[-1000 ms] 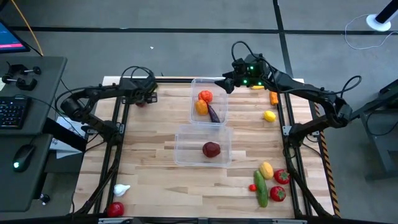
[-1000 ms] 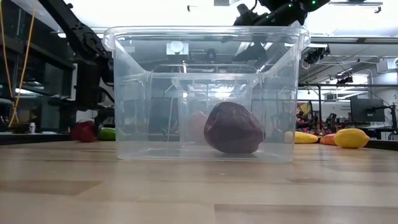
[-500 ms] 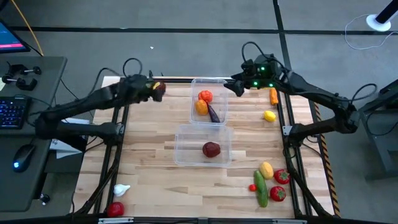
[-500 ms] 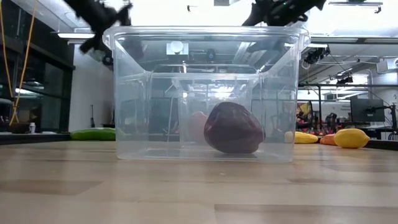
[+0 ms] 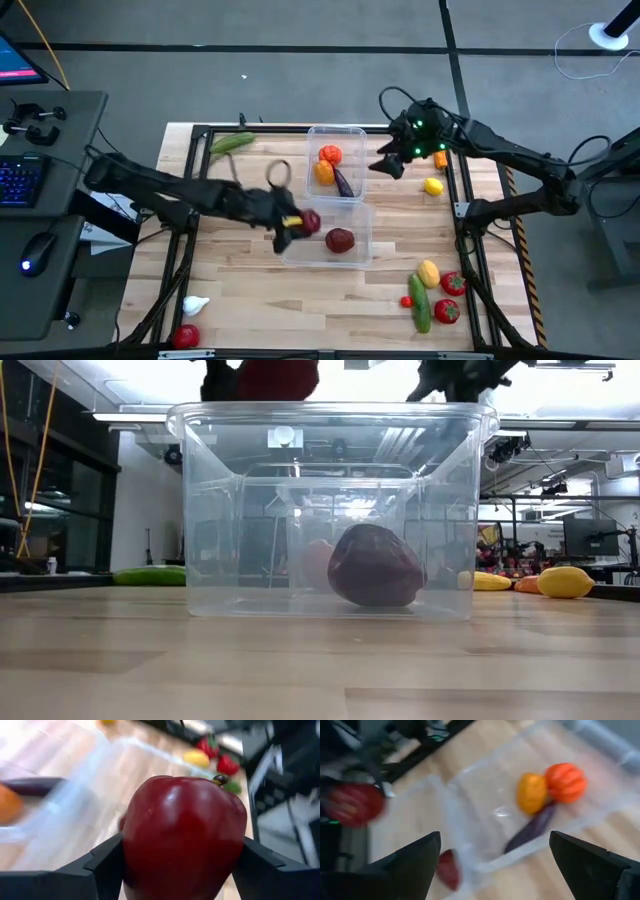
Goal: Sort produce into baskets
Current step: Put the red apple into the bottom transparent bin, then put the green cucumber into the top transparent bin
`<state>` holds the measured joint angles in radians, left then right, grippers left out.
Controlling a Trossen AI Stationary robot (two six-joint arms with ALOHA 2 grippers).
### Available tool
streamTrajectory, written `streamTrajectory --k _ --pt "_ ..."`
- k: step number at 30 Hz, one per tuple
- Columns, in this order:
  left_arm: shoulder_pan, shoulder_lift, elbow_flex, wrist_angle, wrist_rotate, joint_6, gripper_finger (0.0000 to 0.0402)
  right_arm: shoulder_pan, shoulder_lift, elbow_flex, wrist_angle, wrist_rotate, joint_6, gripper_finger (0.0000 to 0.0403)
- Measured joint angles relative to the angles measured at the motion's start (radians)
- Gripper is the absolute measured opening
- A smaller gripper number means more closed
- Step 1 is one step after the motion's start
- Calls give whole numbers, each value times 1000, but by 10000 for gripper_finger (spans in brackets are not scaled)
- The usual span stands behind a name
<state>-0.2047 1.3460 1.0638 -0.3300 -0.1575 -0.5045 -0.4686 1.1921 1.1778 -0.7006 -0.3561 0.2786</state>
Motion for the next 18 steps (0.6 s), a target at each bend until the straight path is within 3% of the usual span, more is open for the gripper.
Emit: streamTrajectory --k 2,8,14,18 --pt "-3 47 12 -1 28 40 270 40 -18 0 -4 3 62 365" --pt "9 136 16 -13 43 126 381 185 -82 0 1 21 284 365" --pt "9 142 16 43 54 184 381 365 -117 0 -77 233 425 365" --pt "6 66 32 62 100 184 383 471 -115 0 -204 276 521 365"
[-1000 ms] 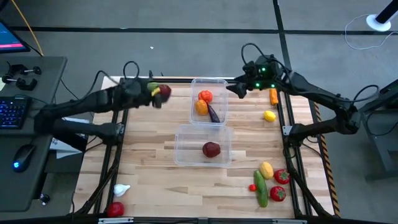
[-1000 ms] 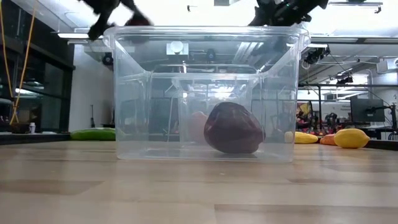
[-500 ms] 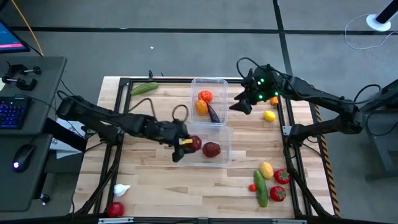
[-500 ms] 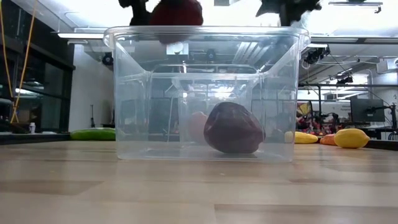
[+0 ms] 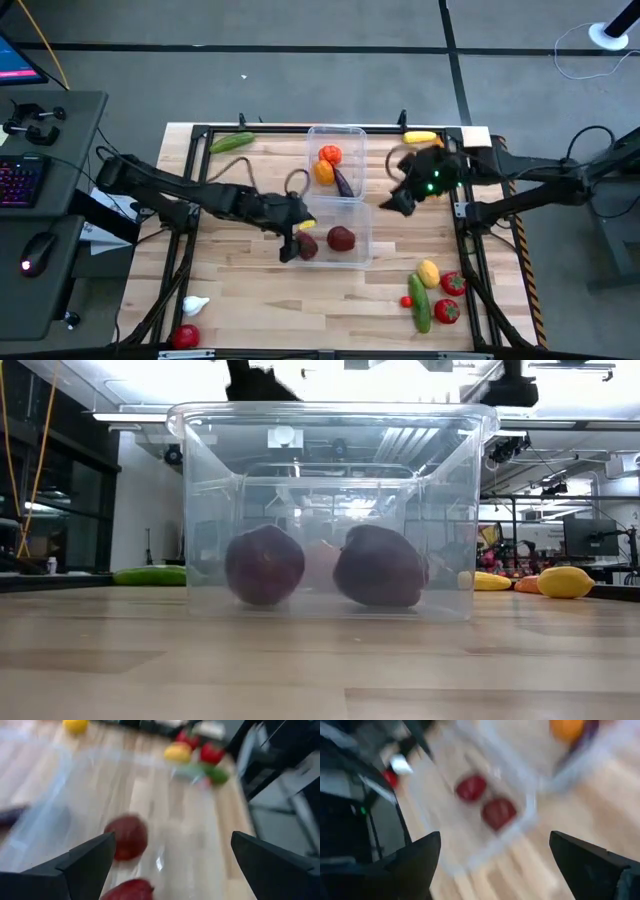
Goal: Sort produce into baskets
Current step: Put the green cucumber into the top transparent bin
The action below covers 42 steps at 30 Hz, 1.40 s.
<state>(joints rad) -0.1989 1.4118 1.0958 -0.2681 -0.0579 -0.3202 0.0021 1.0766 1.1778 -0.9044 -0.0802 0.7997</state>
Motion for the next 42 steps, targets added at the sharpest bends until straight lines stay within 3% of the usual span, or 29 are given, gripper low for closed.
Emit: streamTrajectory --k 4,9,14,17,19,21,33,42 --pt "-9 -134 6 2 -25 -23 384 137 8 -1 -157 1 134 365" --pt "-33 -291 6 2 -192 -71 384 371 16 -20 -238 -28 350 365" --pt "-61 -378 6 1 -362 -90 385 613 47 -122 -120 -42 688 365" --pt "-67 -398 6 0 -393 -98 385 717 111 -203 20 -71 927 365" --pt "-69 -397 6 0 -404 -99 385 764 167 -237 115 -89 986 365" --pt "-70 -393 6 -2 -411 -98 385 791 228 -245 166 -93 1005 365" --pt "-70 -349 6 -1 -424 -97 385 777 555 -141 51 -160 1017 364" --pt "-69 -350 5 -1 -424 -97 385 777 662 -108 42 -161 1014 362"
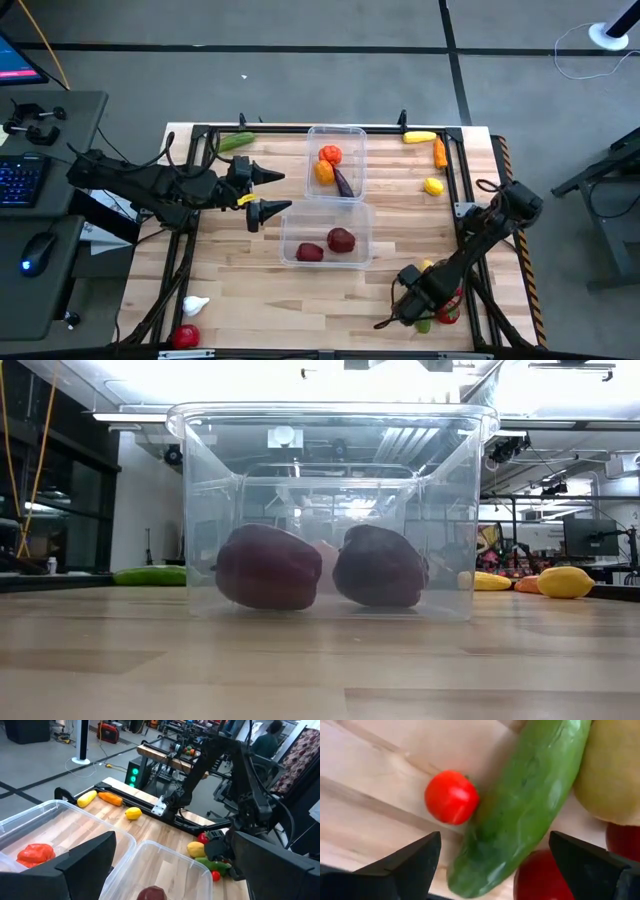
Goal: Sort produce into baskets
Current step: Put the green cucumber into the top transparent bin
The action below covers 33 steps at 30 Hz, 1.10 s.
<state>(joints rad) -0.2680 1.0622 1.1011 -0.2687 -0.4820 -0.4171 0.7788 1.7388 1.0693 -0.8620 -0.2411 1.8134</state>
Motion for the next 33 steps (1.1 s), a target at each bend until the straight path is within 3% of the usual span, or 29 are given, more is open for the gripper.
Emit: streamTrajectory --k 7,15,19,22,25,28,33 --pt "0 0 0 0 0 0 385 0 48 1 -14 -7 -16 326" --pt "0 0 0 1 0 -1 385 1 50 11 -58 -26 -50 225" --pt "0 0 0 5 0 0 385 8 32 98 -162 -34 -125 167" --pt "0 0 0 5 0 0 385 8 2 203 -315 -2 -192 160" --pt "0 0 0 5 0 0 385 3 -27 344 -501 63 -264 160" --pt "0 -1 0 4 3 -2 385 -17 -55 490 -650 198 -317 160" --pt "0 -20 0 5 135 -43 385 -123 -103 620 -696 471 -411 161"
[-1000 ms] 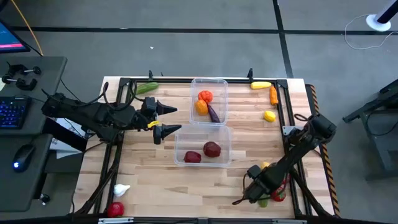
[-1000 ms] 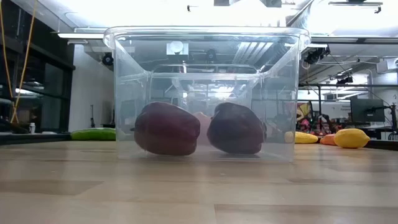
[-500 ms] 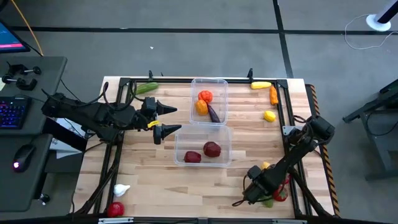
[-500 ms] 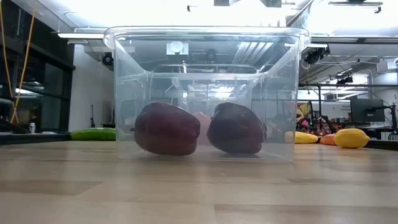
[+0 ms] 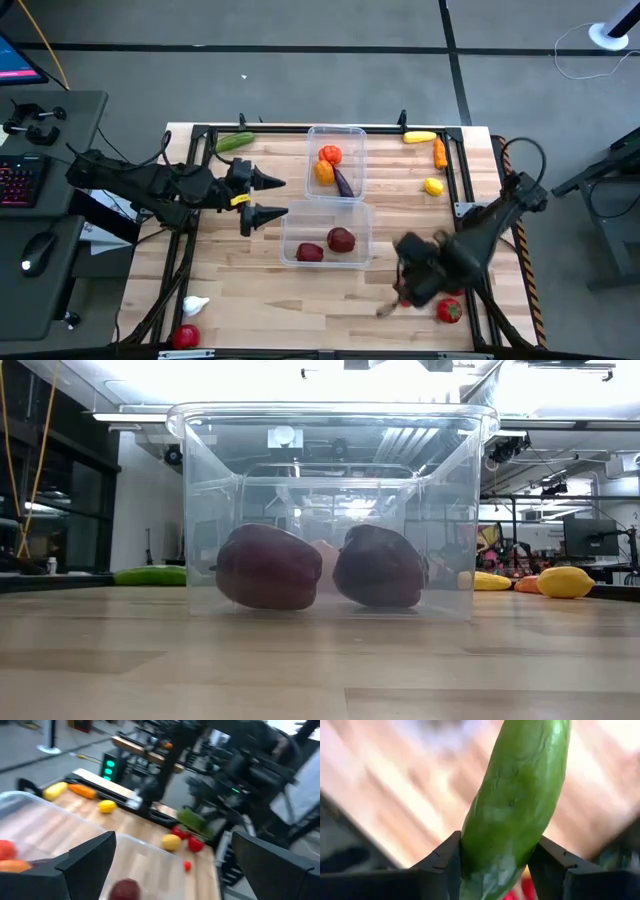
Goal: Sort produce into baskets
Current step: Put the green cucumber into the top transparent bin
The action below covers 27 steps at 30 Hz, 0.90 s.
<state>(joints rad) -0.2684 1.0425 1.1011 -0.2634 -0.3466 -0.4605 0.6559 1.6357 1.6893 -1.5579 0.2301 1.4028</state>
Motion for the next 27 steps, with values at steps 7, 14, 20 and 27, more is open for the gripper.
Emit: streamTrajectory --k 7,14,20,27 --pt "-24 -39 0 0 24 -27 385 -337 -9 -36 208 254 -406 163" --pt "-58 -67 0 0 25 -36 385 -686 -8 -42 541 285 -775 164" --pt "-94 -67 0 0 28 5 385 -878 29 -42 632 165 -809 165" --pt "-121 -67 0 -1 23 1 385 -894 106 -43 641 105 -790 166"
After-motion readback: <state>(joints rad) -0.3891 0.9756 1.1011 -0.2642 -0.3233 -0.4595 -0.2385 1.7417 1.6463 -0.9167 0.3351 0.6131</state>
